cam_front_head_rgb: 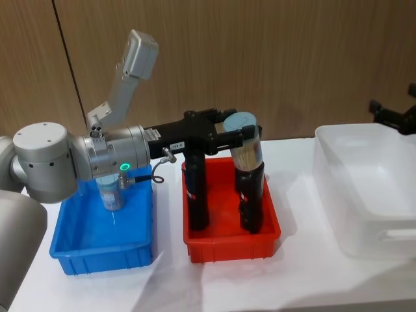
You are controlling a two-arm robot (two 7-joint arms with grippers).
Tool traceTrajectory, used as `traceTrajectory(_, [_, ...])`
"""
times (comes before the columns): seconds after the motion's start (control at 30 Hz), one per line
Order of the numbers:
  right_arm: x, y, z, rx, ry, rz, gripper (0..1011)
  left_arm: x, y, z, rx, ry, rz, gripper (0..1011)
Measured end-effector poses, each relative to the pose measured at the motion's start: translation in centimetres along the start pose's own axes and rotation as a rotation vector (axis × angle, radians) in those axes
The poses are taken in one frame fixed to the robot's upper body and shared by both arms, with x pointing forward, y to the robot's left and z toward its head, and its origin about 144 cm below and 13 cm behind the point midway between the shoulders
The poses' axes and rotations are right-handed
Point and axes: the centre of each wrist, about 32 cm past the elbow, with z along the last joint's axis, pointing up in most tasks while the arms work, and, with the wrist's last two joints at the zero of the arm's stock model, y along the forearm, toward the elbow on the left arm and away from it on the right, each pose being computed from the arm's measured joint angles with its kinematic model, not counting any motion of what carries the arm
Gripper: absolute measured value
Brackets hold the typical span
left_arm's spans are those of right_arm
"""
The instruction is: Pick the cotton swabs from the blue box and place them into the white box.
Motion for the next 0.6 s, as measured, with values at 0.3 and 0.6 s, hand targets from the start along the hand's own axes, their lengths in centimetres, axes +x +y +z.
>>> traceTrajectory(0.3, [0.34,-0.43,-0.07,0.009,0.015,0.125,1002,0.02,0.0,0.02,0.0,0.0,0.0,660])
traceTrajectory(0.6, [0.28,-0.81,-0.1,0.016,0.029,0.2,1002,0.02,0.0,0.03,0.0,0.0,0.0,660])
